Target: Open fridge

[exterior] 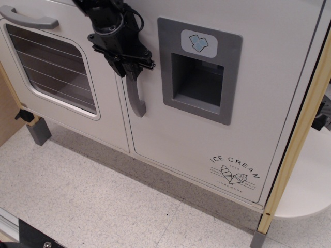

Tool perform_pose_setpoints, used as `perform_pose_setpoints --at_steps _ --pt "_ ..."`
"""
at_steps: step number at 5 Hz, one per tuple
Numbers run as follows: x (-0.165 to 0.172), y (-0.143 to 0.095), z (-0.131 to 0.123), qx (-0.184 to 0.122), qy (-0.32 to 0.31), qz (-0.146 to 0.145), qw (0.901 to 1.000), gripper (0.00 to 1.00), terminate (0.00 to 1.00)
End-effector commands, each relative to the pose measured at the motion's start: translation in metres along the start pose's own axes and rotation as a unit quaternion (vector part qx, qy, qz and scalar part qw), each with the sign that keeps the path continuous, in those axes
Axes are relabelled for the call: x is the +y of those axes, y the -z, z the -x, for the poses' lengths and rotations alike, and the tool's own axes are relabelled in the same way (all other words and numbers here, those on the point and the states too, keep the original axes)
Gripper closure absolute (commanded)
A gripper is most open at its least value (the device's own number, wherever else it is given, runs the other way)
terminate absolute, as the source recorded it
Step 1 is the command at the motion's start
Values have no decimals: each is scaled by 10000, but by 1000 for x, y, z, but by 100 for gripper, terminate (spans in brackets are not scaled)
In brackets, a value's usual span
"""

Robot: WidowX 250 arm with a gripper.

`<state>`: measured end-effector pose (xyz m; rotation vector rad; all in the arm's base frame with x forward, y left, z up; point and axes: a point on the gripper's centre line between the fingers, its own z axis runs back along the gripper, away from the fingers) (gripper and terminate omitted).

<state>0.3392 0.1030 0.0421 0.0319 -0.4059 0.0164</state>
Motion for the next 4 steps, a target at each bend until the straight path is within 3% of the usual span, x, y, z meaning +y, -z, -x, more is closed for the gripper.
perform_pose_setpoints --at_steps 1,2,4 --pt "6 -31 3 -565 243 22 9981 100 0" --pt "3 -40 18 -583 376 -15 9976 100 0" --pt "-9 -80 56 -310 382 14 9988 100 0"
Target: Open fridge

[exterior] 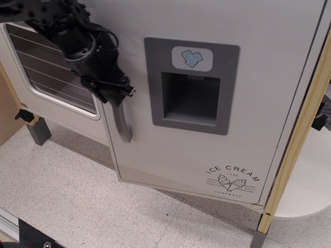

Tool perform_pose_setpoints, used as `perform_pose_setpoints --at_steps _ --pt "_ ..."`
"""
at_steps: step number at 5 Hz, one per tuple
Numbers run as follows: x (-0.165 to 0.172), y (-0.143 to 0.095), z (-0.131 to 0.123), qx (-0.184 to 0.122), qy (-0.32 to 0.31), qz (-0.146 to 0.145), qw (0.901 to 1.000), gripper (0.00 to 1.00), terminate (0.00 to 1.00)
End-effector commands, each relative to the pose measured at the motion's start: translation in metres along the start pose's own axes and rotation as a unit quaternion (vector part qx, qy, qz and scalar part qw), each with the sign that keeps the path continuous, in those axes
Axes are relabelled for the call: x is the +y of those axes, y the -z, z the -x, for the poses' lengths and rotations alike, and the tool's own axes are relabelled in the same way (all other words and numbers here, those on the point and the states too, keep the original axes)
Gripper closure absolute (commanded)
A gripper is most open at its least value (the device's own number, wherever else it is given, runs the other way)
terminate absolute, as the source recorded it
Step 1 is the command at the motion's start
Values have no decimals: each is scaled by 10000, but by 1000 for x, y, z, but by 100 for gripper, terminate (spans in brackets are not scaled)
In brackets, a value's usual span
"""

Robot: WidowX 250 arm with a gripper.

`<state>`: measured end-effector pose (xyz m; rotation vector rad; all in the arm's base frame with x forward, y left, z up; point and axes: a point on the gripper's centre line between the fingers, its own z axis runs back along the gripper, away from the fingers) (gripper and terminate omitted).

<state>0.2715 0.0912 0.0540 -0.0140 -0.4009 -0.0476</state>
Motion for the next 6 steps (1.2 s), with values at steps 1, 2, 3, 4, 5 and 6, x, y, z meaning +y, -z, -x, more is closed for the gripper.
perform_pose_setpoints --at_steps 1,2,3,4,5,6 --pt "2 -61 11 81 159 -287 9994 0 0" --pt "24 -81 8 547 -587 -464 9957 0 0" --pt "55 -93 -10 634 -1658 -788 9810 0 0" --pt "78 -105 -27 440 -2300 -925 9678 0 0" --pt "105 -121 -35 337 -2977 -1017 9486 0 0" --pt "122 -132 -37 339 -3349 -1113 9350 0 0"
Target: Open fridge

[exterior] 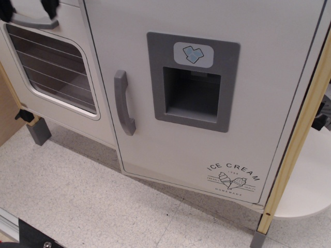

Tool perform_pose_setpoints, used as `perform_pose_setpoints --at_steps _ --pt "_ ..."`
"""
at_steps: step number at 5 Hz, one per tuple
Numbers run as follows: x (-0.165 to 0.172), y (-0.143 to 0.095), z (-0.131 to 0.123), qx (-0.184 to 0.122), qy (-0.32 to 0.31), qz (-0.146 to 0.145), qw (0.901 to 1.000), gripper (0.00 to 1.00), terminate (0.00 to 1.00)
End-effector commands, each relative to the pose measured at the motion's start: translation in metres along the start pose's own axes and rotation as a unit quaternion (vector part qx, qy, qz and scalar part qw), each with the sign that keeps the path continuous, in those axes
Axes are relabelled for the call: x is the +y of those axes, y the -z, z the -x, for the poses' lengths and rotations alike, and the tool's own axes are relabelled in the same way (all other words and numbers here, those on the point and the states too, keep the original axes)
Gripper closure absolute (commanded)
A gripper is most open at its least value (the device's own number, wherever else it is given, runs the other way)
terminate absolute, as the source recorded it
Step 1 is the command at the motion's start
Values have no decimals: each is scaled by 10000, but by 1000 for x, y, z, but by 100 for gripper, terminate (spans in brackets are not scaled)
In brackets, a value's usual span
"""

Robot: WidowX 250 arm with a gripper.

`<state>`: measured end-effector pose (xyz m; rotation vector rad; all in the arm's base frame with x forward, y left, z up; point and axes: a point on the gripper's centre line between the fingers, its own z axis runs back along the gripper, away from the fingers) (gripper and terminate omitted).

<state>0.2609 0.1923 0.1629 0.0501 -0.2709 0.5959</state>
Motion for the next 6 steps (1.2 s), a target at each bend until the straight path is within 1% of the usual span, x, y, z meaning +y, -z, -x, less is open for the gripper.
perform_pose_setpoints --at_steps 1,2,3,4,5,6 --pt "18 -21 -32 -442 -752 -197 9960 0 0" --pt "-4 -13 -38 -424 -739 -97 9963 0 0" --pt "-28 -10 -35 -439 -605 56 9972 0 0" --pt "-45 -14 -33 -405 -543 156 9976 0 0" --pt "-50 -12 -31 -252 -423 194 9986 0 0" --pt "-46 -16 -16 -31 -30 285 9996 0 0"
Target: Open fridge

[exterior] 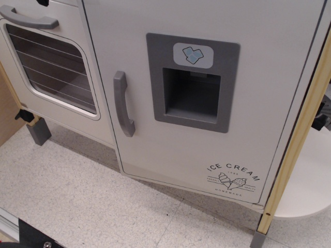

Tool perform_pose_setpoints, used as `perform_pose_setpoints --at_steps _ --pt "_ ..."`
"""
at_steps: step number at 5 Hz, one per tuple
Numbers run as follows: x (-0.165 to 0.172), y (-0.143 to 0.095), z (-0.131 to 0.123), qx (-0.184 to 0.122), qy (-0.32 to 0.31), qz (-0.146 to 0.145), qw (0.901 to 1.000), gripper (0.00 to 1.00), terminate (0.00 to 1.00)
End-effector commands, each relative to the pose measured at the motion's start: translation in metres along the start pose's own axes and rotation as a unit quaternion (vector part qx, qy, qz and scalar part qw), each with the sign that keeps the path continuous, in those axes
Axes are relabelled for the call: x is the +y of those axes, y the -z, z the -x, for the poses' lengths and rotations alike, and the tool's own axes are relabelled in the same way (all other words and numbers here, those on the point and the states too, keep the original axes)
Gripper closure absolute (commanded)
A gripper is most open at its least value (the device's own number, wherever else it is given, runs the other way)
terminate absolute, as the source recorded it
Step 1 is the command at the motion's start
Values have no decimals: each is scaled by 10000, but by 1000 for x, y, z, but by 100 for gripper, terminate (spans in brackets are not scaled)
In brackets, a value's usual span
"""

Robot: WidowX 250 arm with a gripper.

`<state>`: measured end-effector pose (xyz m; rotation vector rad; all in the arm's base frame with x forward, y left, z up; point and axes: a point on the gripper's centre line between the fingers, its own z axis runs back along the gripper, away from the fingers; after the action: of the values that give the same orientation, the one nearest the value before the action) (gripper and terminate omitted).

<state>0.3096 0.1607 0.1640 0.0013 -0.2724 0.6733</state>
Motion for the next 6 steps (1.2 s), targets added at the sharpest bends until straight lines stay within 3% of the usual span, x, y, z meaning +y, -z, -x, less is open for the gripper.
perform_pose_setpoints --at_steps 1,3,5,6 --pt "13 -30 27 66 820 156 9965 0 0" --pt "28 -36 67 399 1676 306 9846 0 0" --pt "26 -34 126 302 2650 472 9626 0 0" --pt "20 -38 144 369 2940 577 9534 0 0"
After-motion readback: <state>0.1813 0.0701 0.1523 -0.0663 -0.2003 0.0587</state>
